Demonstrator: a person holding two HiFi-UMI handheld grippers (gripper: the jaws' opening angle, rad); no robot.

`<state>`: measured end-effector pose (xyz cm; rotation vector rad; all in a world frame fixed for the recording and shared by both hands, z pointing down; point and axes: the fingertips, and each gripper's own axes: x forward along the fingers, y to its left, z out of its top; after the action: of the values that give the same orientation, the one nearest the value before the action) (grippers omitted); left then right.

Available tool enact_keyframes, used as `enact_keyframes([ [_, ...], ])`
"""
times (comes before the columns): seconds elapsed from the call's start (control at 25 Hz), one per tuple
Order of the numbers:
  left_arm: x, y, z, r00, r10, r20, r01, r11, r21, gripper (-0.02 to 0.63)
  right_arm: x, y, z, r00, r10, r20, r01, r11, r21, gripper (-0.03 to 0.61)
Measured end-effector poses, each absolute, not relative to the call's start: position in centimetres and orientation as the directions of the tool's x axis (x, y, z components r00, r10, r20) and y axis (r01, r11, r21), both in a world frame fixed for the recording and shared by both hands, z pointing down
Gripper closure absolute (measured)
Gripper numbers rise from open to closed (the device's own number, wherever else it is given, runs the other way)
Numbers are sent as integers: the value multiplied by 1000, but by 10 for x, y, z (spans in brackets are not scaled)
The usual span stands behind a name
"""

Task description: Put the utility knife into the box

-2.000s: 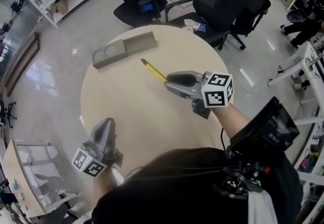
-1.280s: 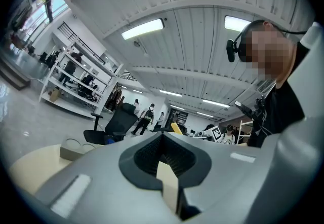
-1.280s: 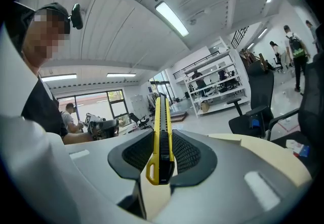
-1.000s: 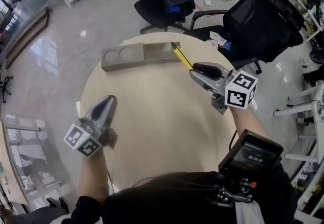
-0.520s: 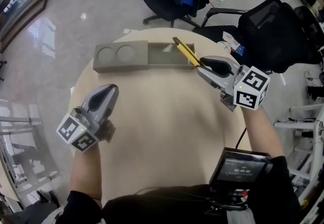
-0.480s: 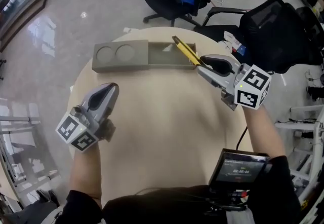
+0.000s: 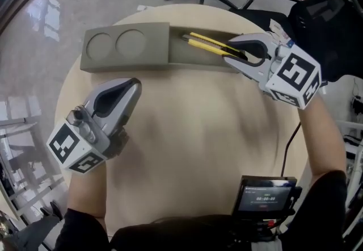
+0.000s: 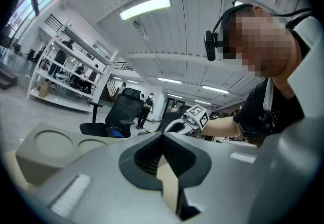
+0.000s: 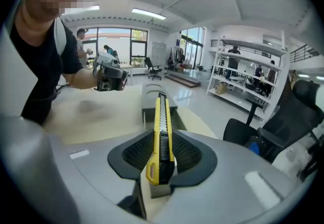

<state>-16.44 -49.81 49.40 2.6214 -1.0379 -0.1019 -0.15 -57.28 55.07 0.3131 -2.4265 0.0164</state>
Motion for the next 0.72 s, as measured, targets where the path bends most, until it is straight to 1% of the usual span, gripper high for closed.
enact_keyframes([
  [0.2,-161,-501,509,753,-656,56,-640,-709,298,617,0,-595,586,-614,-209,761,-145,978,151,449],
  [0.44,-164,-501,520,766,-641,50,-626,-726,286,617,-27,-601,605,-579,-188,793,-73,981,179,449],
  [0.72,-161,-498,521,785,-617,54,-607,-750,263,617,-49,-608,618,-561,-181,808,-29,979,200,449],
])
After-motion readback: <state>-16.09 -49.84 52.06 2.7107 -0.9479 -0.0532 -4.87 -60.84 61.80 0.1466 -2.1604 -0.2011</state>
